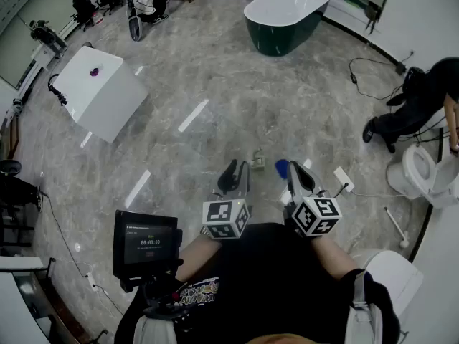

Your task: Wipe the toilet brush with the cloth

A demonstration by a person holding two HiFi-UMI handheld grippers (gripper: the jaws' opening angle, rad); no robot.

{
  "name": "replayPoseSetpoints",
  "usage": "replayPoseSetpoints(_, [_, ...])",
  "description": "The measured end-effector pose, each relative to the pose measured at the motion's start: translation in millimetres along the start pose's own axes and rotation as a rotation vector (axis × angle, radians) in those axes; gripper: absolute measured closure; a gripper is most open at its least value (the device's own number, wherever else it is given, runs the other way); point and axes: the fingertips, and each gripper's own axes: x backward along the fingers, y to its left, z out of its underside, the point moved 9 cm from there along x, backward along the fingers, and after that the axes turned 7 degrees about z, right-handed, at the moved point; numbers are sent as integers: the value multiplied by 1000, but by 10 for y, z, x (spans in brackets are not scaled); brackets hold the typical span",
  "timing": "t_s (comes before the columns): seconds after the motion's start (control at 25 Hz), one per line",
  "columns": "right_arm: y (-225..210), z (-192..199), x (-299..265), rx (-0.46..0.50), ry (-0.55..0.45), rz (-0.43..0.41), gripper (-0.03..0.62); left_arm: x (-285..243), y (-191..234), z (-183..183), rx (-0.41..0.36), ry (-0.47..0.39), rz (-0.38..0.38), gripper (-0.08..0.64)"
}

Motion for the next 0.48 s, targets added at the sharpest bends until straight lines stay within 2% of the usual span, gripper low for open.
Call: replayPoseSetpoints(0.48, [9, 7, 8, 4, -4, -4, 592, 10, 8, 13, 4, -1, 1, 454])
